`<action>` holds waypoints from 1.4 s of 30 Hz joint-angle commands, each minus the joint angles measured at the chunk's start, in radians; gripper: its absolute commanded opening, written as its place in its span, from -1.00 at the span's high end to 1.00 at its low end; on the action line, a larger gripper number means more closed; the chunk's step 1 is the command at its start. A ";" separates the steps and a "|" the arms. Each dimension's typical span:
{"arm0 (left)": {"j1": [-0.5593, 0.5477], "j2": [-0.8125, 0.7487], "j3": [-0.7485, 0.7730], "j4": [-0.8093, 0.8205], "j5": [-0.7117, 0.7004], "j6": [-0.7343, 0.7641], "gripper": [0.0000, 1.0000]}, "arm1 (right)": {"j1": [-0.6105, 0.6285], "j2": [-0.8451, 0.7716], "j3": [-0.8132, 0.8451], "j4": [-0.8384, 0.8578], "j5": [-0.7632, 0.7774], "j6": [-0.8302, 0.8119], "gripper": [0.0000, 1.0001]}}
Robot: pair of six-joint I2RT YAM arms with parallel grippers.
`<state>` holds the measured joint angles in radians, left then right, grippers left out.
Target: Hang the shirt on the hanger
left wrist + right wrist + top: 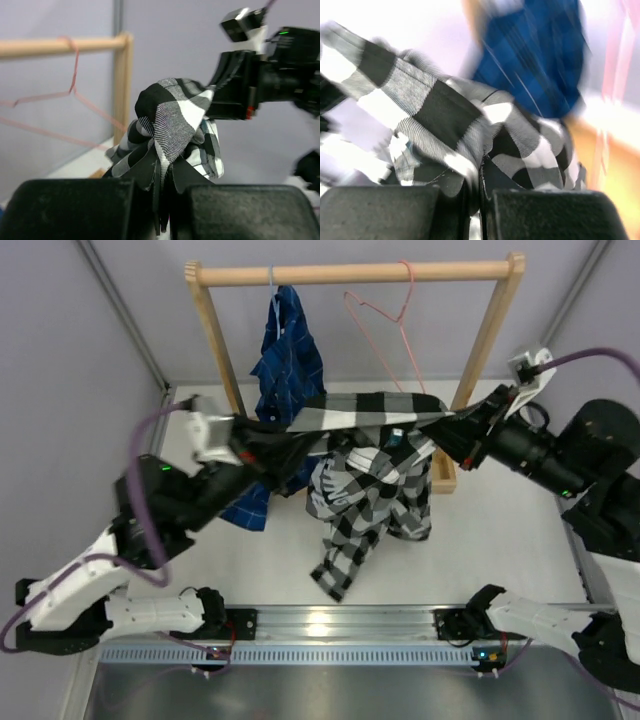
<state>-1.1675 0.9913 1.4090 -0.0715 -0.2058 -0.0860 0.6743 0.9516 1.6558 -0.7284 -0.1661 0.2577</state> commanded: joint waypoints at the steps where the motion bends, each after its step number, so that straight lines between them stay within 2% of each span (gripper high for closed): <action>1: -0.003 -0.117 0.051 0.116 0.195 0.029 1.00 | 0.011 0.128 0.332 -0.049 -0.114 -0.072 1.00; 2: -0.003 -0.155 0.054 0.133 0.291 0.023 1.00 | 0.011 0.159 0.402 -0.096 -0.119 -0.075 1.00; 3: -0.003 -0.169 0.056 0.142 0.319 -0.004 1.00 | 0.011 0.186 0.535 -0.123 -0.124 -0.087 1.00; 5: -0.003 -0.186 0.058 0.142 0.336 -0.041 1.00 | 0.011 0.259 0.645 -0.184 -0.090 -0.100 1.00; 6: -0.003 -0.189 0.047 0.141 0.327 -0.070 1.00 | 0.011 0.271 0.685 -0.242 -0.019 -0.112 1.00; 7: -0.003 -0.194 0.006 0.142 0.313 -0.084 1.00 | 0.011 0.266 0.667 -0.262 0.031 -0.113 1.00; 8: -0.003 -0.194 -0.020 0.144 0.290 -0.101 1.00 | 0.011 0.248 0.632 -0.275 0.080 -0.112 1.00; 10: -0.003 -0.186 -0.083 0.141 0.217 -0.156 1.00 | 0.011 0.182 0.451 -0.314 0.235 -0.107 1.00; 11: -0.003 -0.172 -0.161 0.139 0.177 -0.217 1.00 | 0.011 0.164 0.394 -0.344 0.273 -0.110 1.00; 13: -0.003 -0.152 -0.247 0.139 0.117 -0.293 1.00 | 0.010 0.090 0.178 -0.423 0.365 -0.112 1.00; 14: -0.003 -0.126 -0.339 0.139 0.099 -0.332 1.00 | 0.011 0.052 0.095 -0.433 0.387 -0.103 1.00; 15: -0.003 -0.112 -0.384 0.139 0.070 -0.415 1.00 | 0.011 -0.023 -0.063 -0.436 0.413 -0.077 1.00; 17: -0.003 -0.053 -0.470 0.087 -0.061 -0.513 1.00 | 0.011 -0.100 -0.262 -0.415 0.398 -0.025 1.00; 18: -0.003 -0.036 -0.493 0.073 -0.120 -0.547 1.00 | 0.011 -0.155 -0.310 -0.396 0.387 -0.012 1.00; 19: -0.003 -0.008 -0.519 0.037 -0.242 -0.579 1.00 | 0.011 -0.174 -0.356 -0.364 0.381 -0.003 0.93; 20: -0.003 0.007 -0.547 0.036 -0.288 -0.654 1.00 | 0.011 -0.186 -0.429 -0.349 0.378 0.017 0.92; 22: -0.001 0.085 -0.608 0.062 -0.326 -0.684 1.00 | 0.011 -0.185 -0.493 -0.292 0.356 0.040 0.87; 24: -0.001 0.163 -0.596 0.096 -0.331 -0.696 1.00 | 0.011 -0.183 -0.595 -0.221 0.309 0.067 0.86; 25: -0.001 0.240 -0.564 0.087 -0.334 -0.698 1.00 | 0.011 -0.183 -0.629 -0.185 0.291 0.072 0.73; 27: 0.002 0.297 -0.530 0.059 -0.345 -0.707 1.00 | 0.011 -0.174 -0.710 -0.112 0.257 0.078 0.60; 28: 0.003 0.334 -0.509 0.043 -0.345 -0.707 1.00 | 0.011 -0.171 -0.734 -0.097 0.255 0.077 0.38; 30: 0.014 0.351 -0.499 0.021 -0.359 -0.722 1.00 | 0.011 -0.160 -0.780 -0.078 0.279 0.074 0.23; 31: 0.020 0.357 -0.499 0.019 -0.356 -0.727 1.00 | 0.011 -0.162 -0.794 -0.071 0.281 0.078 -0.05; 33: 0.035 0.360 -0.504 0.019 -0.351 -0.736 1.00 | 0.011 -0.172 -0.824 -0.043 0.258 0.093 -0.37; 37: 0.048 0.369 -0.505 0.022 -0.340 -0.748 1.00 | 0.011 -0.215 -0.850 -0.013 0.299 0.182 -0.44; 42: 0.048 0.397 -0.496 0.036 -0.319 -0.765 1.00 | 0.014 -0.275 -0.875 -0.042 0.473 0.302 -0.29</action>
<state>-1.1217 1.3693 0.8696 -0.0746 -0.5171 -0.8227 0.6914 0.7162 0.7898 -0.8257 0.1913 0.4686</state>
